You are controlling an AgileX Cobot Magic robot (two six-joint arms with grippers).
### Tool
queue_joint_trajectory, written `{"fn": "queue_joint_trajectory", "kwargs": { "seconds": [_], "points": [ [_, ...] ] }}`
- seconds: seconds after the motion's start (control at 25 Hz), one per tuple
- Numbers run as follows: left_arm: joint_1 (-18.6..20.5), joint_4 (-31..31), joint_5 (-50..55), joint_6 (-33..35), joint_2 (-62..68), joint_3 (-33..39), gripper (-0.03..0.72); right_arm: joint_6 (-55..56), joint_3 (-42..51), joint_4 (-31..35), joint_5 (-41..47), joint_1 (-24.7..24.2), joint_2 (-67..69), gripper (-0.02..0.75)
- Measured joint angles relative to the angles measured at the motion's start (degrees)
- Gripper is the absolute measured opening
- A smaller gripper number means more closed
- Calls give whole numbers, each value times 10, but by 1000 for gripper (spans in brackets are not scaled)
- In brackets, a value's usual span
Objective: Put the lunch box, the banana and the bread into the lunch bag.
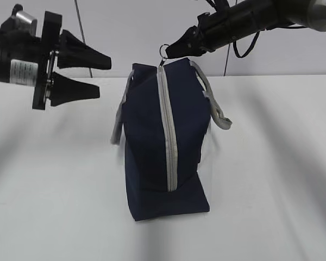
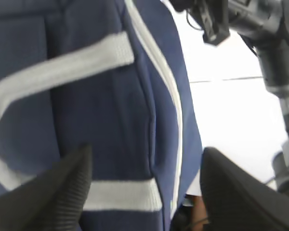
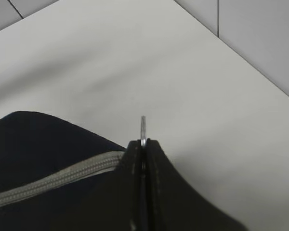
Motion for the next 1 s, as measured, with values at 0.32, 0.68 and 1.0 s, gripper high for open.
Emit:
{"fn": "queue_joint_trajectory", "kwargs": {
  "seconds": [0.32, 0.68, 1.0],
  "points": [
    [-13, 144, -53, -151, 44, -172, 478, -25, 0, -15, 0, 0, 0, -16],
    [-67, 176, -51, -209, 169, -301, 478, -54, 0, -16, 0, 0, 9, -16],
    [-92, 218, -63, -257, 240, -381, 471, -58, 0, -17, 3, 0, 9, -16]
  ]
}}
